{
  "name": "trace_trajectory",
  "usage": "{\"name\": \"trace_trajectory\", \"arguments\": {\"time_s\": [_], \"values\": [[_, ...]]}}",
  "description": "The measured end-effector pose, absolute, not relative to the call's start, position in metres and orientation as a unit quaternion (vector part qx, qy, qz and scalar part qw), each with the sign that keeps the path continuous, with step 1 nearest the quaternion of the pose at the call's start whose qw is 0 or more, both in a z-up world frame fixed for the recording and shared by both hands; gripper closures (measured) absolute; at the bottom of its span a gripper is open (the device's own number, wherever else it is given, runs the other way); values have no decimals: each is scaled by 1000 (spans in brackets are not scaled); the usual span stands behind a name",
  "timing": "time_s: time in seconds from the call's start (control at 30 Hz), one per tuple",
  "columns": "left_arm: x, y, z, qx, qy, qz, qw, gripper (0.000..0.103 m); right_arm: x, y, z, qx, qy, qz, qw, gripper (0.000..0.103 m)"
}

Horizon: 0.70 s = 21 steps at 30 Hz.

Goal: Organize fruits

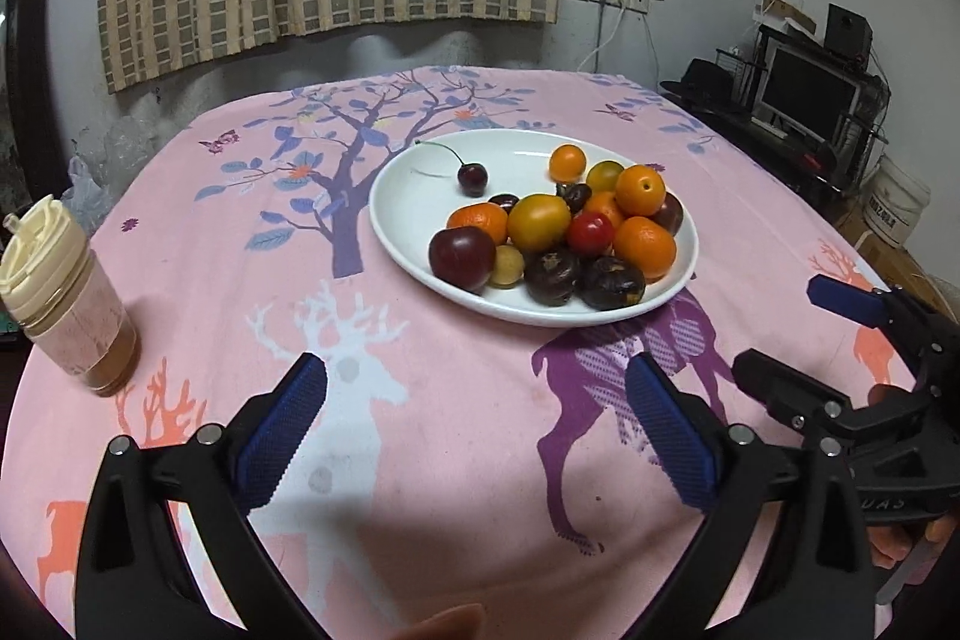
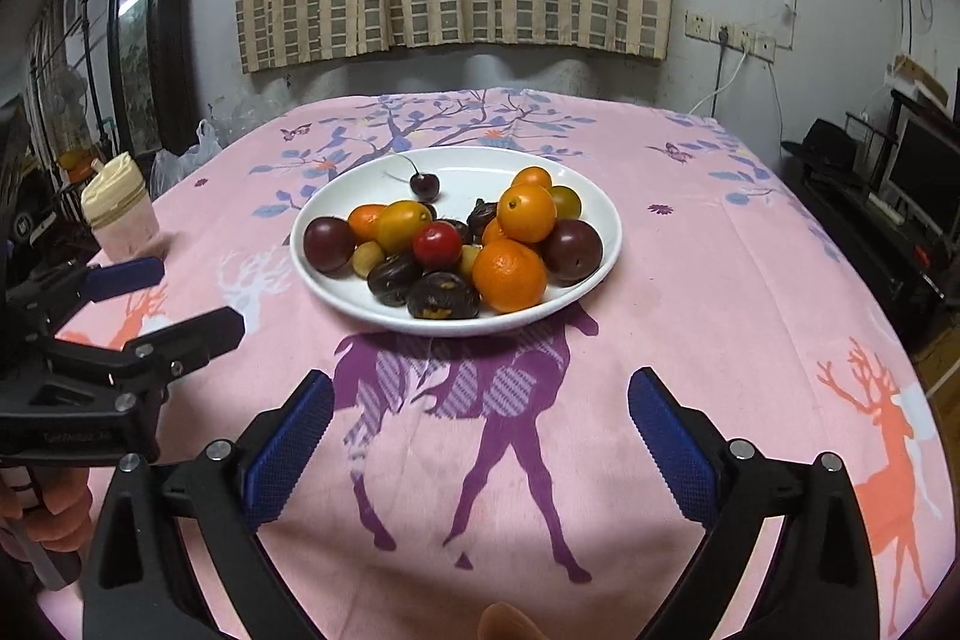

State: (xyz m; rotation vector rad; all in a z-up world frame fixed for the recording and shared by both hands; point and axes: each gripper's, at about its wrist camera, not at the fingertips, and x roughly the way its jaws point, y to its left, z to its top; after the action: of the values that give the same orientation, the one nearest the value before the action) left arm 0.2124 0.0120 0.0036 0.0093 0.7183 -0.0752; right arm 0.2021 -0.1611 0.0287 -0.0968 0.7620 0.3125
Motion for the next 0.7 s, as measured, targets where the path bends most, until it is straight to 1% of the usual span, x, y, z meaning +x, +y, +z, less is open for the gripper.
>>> {"name": "trace_trajectory", "arguments": {"time_s": [0.7], "values": [[200,16,8,-2,345,-28,938,5,203,-167,28,-41,372,144,916,4]]}}
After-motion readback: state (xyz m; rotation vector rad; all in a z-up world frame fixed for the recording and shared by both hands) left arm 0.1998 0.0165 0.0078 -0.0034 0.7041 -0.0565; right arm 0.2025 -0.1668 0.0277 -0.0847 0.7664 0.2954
